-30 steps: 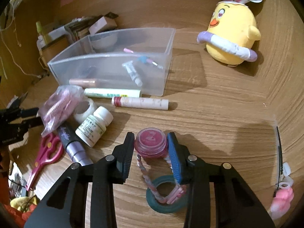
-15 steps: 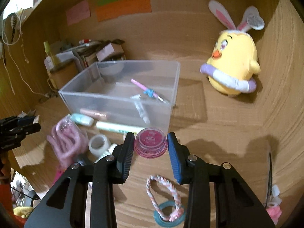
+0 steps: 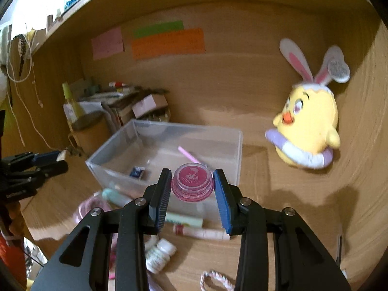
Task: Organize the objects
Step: 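Place the tin and lip balm jar into the clear box and release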
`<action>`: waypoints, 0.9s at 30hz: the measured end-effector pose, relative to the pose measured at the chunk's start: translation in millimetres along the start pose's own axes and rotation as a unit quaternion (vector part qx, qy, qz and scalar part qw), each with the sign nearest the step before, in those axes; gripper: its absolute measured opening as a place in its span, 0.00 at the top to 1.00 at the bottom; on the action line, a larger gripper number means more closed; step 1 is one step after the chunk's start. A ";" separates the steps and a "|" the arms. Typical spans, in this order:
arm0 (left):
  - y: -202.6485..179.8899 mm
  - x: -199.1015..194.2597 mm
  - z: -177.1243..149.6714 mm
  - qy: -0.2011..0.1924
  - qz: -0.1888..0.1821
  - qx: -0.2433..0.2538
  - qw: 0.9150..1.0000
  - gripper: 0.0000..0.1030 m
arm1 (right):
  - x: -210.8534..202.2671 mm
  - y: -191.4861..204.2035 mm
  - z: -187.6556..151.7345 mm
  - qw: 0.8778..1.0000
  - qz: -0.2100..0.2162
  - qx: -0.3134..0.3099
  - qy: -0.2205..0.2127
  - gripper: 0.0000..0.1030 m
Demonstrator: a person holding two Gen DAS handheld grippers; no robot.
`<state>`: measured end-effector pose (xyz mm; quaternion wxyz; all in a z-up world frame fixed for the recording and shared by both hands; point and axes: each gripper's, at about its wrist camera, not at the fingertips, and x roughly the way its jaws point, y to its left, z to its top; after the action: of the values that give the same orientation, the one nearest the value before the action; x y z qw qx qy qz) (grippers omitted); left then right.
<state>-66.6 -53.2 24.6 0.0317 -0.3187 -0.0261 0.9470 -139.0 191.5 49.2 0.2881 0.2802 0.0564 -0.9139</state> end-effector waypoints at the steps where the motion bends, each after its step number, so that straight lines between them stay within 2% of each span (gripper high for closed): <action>1: -0.5 1.3 3.6 -0.001 -0.001 -0.001 1.000 0.57 | 1.4 0.8 4.0 1.000 -0.002 0.000 -0.003 0.68; 9: -8.6 29.0 31.3 0.005 -0.001 0.006 1.000 0.57 | 26.7 -3.9 24.2 1.000 -0.008 0.007 0.008 0.68; 22: -23.5 100.0 40.3 0.076 -0.025 0.018 0.997 0.57 | 103.2 -4.0 13.2 0.994 0.012 0.008 0.111 0.68; 27: -27.7 118.7 38.4 0.101 -0.034 0.019 0.994 0.57 | 120.5 -2.2 6.6 0.991 0.010 0.001 0.135 0.68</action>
<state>-183.0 -17.6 -14.4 0.0725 -0.4109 -0.0157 0.9087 -225.0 132.0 -11.0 0.2864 0.4021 0.0912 -0.8649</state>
